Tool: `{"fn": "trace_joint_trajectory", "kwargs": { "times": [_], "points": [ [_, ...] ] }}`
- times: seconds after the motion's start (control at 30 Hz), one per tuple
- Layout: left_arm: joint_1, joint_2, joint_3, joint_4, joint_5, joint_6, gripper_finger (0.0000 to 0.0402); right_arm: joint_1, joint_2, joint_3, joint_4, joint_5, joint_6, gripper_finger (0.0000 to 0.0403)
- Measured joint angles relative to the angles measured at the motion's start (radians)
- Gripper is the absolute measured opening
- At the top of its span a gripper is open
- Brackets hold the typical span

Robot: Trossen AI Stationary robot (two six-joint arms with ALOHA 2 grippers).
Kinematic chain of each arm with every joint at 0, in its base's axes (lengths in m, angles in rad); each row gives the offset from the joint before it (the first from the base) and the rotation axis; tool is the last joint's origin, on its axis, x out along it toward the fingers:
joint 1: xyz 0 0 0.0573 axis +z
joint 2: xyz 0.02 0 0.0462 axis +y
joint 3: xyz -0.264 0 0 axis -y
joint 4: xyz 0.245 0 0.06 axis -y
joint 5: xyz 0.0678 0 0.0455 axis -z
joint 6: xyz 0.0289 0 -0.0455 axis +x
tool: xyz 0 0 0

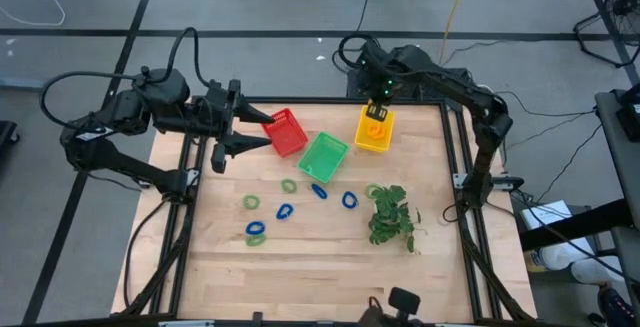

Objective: Sort spring keychains
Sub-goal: Put the yellow spring keychain into the yellow bin, then put the green spring keychain into the green bin

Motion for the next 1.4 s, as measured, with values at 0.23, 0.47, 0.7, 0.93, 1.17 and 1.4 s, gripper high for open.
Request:
{"fn": "trace_joint_trajectory", "kwargs": {
  "times": [0.23,0.47,0.7,0.93,1.17,1.4],
  "points": [
    [-0.001,0.0,0.0,-0.012,0.005,0.0,0.0228,0.007,0.017,-0.175,0.143,-0.002,-0.014,0.0001],
    [-0.001,0.0,0.0,-0.013,0.006,-0.004,0.0228,0.028,0.018,-0.38,0.315,-0.001,-0.025,0.0001],
    [-0.001,0.007,0.0,-0.013,0.006,-0.009,0.0228,0.035,0.018,-0.524,0.472,0.006,-0.025,0.0004],
    [-0.001,0.011,0.001,-0.019,0.005,-0.025,0.0228,0.049,0.016,-0.541,0.474,0.086,-0.059,0.0071],
    [-0.001,0.011,0.001,-0.02,-0.018,-0.03,0.0228,0.066,0.011,-0.539,0.453,0.1,-0.05,0.0162],
    [-0.001,0.011,0.001,-0.02,-0.018,-0.03,0.0228,0.067,-0.006,-0.534,0.433,0.106,-0.047,0.0213]
  ]
}}
